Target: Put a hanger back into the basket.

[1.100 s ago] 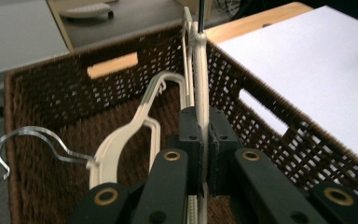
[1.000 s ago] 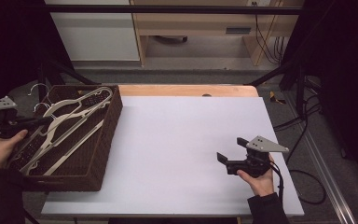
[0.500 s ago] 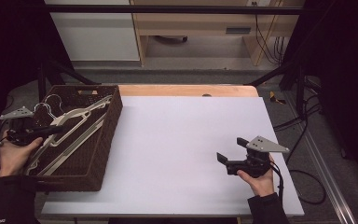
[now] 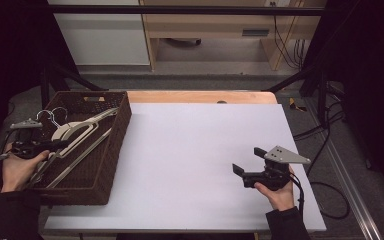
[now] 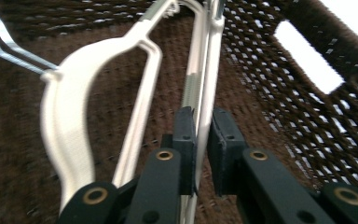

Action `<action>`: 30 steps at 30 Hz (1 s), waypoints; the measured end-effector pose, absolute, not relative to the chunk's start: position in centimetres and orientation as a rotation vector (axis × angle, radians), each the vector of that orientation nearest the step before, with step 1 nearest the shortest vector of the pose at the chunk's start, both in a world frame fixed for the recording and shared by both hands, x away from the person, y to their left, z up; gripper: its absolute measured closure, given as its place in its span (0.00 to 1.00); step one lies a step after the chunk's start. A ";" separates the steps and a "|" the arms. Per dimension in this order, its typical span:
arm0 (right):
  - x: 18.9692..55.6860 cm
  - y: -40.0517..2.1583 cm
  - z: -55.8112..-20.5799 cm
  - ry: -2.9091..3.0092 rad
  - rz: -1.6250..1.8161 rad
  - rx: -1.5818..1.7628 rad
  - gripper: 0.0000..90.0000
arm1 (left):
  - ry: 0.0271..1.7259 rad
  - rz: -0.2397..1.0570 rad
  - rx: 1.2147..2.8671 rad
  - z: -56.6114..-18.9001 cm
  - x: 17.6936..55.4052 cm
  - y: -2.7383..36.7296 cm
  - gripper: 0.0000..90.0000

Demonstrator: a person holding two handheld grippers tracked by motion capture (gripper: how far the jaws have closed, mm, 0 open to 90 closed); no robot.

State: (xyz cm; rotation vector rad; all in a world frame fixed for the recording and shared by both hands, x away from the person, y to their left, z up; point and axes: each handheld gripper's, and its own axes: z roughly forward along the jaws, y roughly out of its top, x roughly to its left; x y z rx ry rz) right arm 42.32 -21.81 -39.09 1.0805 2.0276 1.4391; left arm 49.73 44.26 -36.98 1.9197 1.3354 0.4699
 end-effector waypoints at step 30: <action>42.0 -22.6 -39.0 1.991 1.476 1.071 0.04 | 0.892 0.620 1.620 -34.0 41.9 31.9 0.11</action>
